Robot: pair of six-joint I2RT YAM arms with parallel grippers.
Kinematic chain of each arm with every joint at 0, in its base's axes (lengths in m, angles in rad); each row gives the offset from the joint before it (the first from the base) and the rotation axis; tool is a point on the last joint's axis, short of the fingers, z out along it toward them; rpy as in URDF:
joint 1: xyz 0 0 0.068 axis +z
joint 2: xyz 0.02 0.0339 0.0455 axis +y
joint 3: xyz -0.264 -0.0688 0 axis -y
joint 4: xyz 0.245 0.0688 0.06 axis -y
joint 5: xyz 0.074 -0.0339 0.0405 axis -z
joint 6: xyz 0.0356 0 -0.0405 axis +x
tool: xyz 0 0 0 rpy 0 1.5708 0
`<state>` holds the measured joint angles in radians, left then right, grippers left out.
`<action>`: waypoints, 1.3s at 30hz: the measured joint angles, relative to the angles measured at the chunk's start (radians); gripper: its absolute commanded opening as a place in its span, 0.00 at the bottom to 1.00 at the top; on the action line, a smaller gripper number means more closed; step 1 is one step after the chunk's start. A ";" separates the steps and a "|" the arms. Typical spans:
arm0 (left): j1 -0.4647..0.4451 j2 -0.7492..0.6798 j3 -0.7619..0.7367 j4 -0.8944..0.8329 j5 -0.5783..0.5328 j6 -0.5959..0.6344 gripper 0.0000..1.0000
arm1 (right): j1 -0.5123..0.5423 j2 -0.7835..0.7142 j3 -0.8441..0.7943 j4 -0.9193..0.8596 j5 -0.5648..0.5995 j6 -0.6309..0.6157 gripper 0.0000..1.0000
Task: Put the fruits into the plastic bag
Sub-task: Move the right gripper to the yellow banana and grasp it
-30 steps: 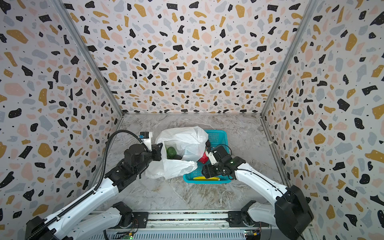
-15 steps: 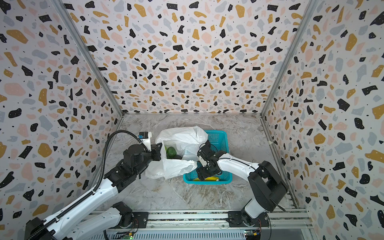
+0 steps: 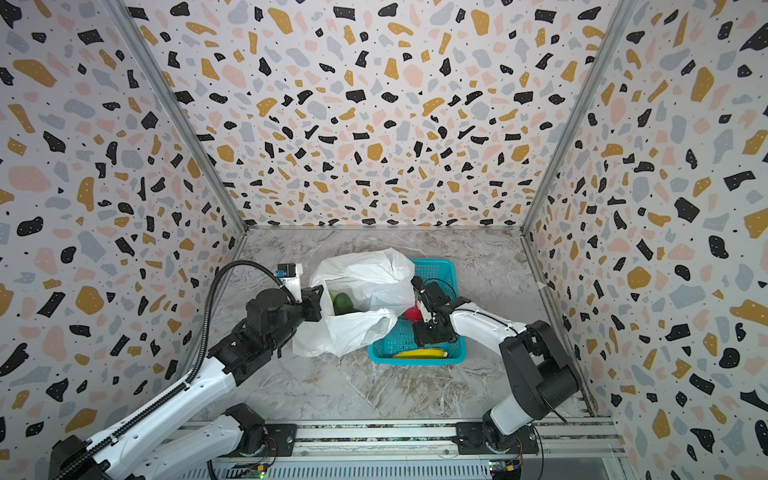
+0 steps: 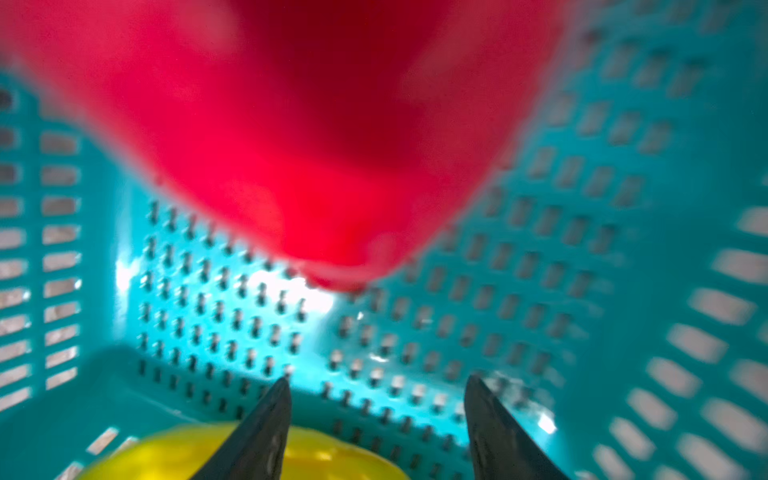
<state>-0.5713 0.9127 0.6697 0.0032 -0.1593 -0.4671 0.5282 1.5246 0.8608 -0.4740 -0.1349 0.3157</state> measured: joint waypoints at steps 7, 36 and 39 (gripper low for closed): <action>0.000 -0.002 0.000 -0.002 0.000 0.003 0.00 | 0.015 -0.141 -0.009 0.006 -0.099 -0.012 0.68; 0.000 -0.015 0.000 -0.002 0.000 0.003 0.00 | 0.105 0.074 0.029 0.007 0.080 -0.024 0.03; 0.000 -0.015 0.000 -0.002 0.000 0.004 0.00 | 0.079 0.051 0.029 0.010 0.057 -0.027 0.00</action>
<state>-0.5713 0.8978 0.6693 0.0017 -0.1589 -0.4629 0.6075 1.5761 0.8898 -0.4641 -0.0776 0.2886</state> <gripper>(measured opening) 0.047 0.182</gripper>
